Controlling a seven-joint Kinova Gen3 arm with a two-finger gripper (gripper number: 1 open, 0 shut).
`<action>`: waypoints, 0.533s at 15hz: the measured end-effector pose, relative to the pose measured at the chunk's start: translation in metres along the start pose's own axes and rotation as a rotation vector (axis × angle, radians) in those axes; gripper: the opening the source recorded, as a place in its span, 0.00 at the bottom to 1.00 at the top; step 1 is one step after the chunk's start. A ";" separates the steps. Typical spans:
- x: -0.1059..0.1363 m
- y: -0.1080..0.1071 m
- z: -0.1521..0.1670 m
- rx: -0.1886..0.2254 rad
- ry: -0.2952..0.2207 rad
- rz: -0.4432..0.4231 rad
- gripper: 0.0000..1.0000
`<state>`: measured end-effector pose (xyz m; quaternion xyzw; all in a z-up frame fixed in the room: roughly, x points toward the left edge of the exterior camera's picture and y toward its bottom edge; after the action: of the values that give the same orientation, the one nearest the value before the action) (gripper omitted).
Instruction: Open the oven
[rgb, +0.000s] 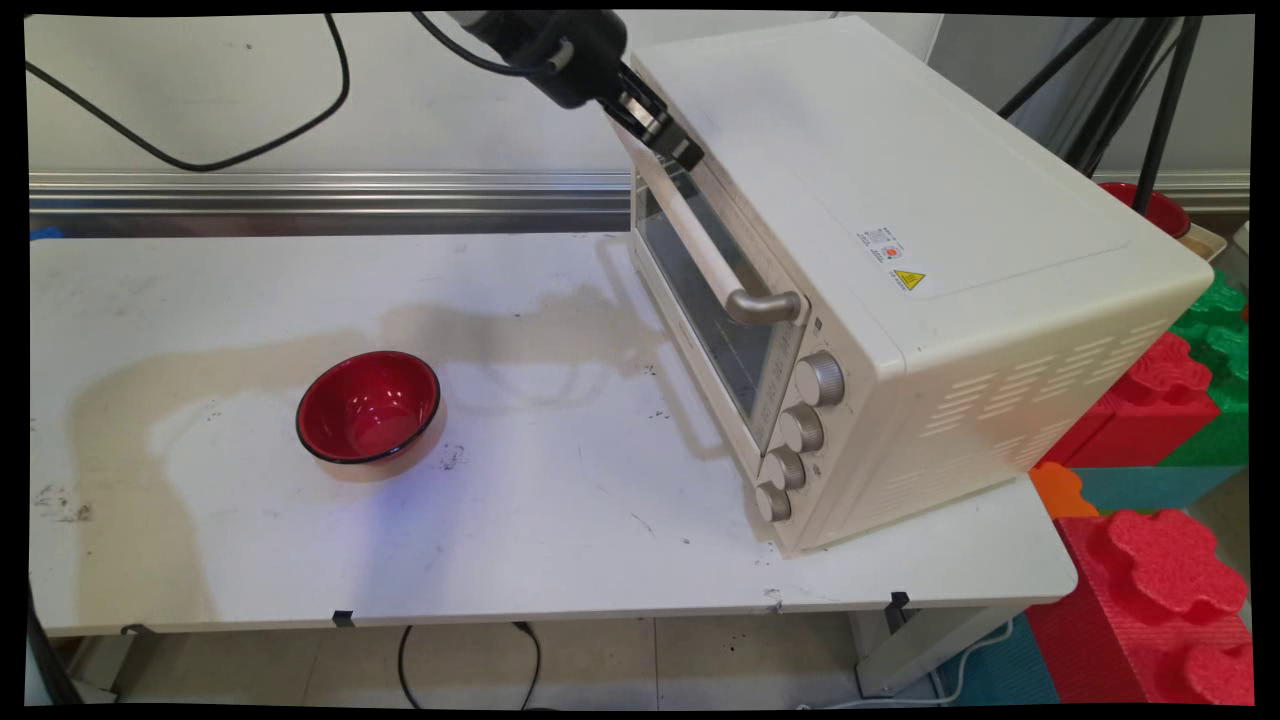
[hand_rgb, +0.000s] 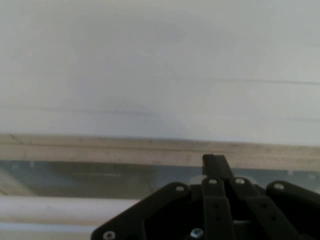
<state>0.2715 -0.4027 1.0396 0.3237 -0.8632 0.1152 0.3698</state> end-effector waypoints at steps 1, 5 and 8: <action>0.000 0.001 0.005 0.001 0.000 -0.005 0.00; -0.004 0.004 0.019 0.000 -0.011 -0.021 0.00; -0.008 0.007 0.026 0.003 -0.025 -0.030 0.00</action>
<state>0.2572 -0.4049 1.0160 0.3386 -0.8626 0.1068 0.3603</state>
